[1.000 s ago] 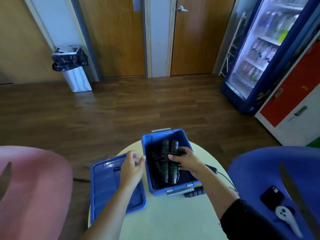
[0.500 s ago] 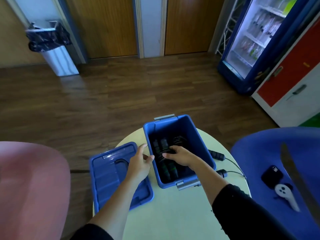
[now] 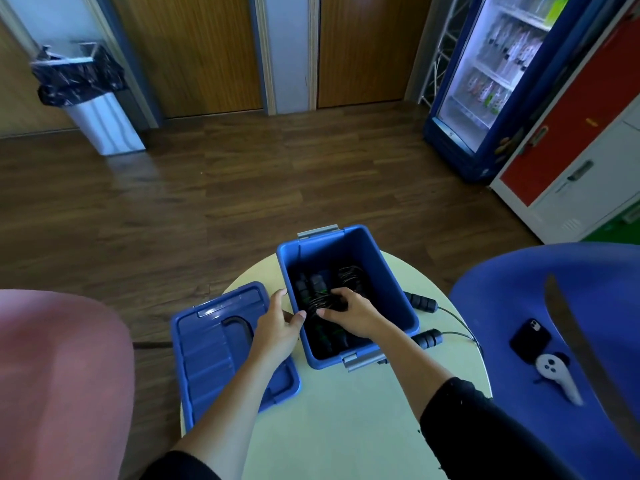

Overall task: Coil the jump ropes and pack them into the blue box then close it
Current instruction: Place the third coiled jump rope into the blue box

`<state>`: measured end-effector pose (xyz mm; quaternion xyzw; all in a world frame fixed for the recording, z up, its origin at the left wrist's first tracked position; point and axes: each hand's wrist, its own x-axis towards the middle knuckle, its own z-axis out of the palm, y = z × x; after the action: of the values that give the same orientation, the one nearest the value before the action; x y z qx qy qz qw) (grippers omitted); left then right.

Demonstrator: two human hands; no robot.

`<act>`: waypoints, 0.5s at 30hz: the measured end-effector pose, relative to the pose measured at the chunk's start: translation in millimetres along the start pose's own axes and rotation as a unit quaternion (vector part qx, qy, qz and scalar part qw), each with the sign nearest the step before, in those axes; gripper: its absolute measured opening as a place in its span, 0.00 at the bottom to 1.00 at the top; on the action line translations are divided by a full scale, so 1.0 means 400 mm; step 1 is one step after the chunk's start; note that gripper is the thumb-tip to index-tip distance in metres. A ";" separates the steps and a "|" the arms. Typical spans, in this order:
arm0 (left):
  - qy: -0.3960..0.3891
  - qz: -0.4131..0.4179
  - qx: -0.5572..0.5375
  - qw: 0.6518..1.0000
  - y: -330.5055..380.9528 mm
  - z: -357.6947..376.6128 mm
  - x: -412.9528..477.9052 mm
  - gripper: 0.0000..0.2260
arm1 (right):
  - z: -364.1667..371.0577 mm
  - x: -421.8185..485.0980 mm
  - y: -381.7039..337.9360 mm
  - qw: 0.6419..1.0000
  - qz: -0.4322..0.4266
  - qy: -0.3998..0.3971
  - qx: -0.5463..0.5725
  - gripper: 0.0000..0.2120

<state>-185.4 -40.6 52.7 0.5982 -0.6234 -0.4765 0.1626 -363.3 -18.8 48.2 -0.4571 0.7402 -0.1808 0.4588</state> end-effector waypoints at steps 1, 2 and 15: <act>0.006 0.002 0.006 1.000 0.004 0.005 -0.007 0.24 | -0.003 -0.005 0.004 1.000 -0.006 -0.001 -0.002 0.37; 0.015 0.006 0.016 1.000 0.008 0.010 -0.015 0.23 | -0.009 -0.012 0.008 1.000 -0.013 -0.001 -0.007 0.37; 0.166 0.135 0.050 0.976 0.122 0.350 -0.269 0.07 | -0.297 -0.216 0.274 0.968 -0.083 0.202 0.127 0.08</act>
<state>-297.4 103.9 61.8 0.5867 -0.6858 -0.3122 0.2965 -505.6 92.6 78.0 -0.4086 0.7482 -0.3994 0.3372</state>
